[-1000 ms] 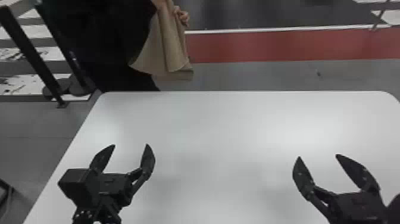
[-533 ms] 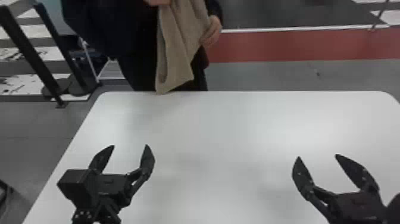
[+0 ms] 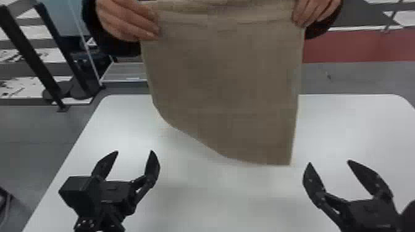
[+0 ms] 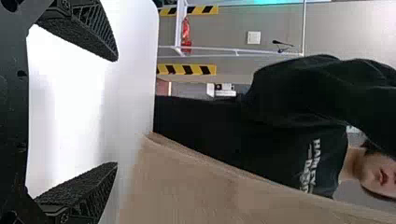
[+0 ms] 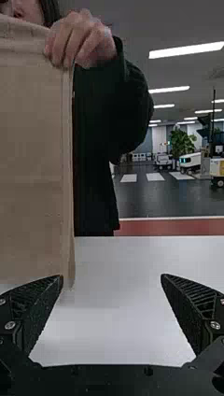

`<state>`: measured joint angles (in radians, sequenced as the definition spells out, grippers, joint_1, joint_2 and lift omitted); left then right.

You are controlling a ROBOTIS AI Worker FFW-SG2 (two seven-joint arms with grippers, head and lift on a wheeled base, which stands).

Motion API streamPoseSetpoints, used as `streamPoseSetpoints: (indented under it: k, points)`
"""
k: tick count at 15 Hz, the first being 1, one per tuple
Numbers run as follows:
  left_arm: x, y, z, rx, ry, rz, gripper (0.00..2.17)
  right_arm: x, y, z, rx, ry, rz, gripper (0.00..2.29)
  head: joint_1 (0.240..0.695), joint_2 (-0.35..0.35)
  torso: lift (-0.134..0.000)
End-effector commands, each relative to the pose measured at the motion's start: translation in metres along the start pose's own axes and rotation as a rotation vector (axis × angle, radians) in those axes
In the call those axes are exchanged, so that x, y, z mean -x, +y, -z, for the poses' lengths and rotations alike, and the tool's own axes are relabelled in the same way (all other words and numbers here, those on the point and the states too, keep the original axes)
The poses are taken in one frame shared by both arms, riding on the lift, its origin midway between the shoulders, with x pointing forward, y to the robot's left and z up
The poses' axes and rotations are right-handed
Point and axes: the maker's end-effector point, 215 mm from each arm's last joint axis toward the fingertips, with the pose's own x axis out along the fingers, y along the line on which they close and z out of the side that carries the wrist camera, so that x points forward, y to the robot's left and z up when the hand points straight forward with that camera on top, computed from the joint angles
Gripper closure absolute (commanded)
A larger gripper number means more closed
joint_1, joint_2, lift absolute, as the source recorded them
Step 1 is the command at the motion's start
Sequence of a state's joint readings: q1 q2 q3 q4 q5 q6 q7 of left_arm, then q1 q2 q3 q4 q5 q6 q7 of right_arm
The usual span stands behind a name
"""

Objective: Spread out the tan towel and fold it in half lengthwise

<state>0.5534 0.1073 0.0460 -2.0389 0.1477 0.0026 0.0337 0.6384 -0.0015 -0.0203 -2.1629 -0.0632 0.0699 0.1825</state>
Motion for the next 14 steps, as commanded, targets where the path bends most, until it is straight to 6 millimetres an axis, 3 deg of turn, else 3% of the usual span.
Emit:
streamPoseSetpoints:
  k: [1,14]
  points:
    - [0.0001,0.0,0.0002,0.0,0.0,0.0,0.08,0.0004,-0.0005,0.0004,-0.003,0.001,0.002,0.11,0.695,0.097,-0.119]
    - [0.0007,0.0,0.001,0.001,0.002,-0.001,0.08,0.0014,-0.0012,0.0018,-0.003,0.004,0.004,0.11,0.695,0.095,-0.119]
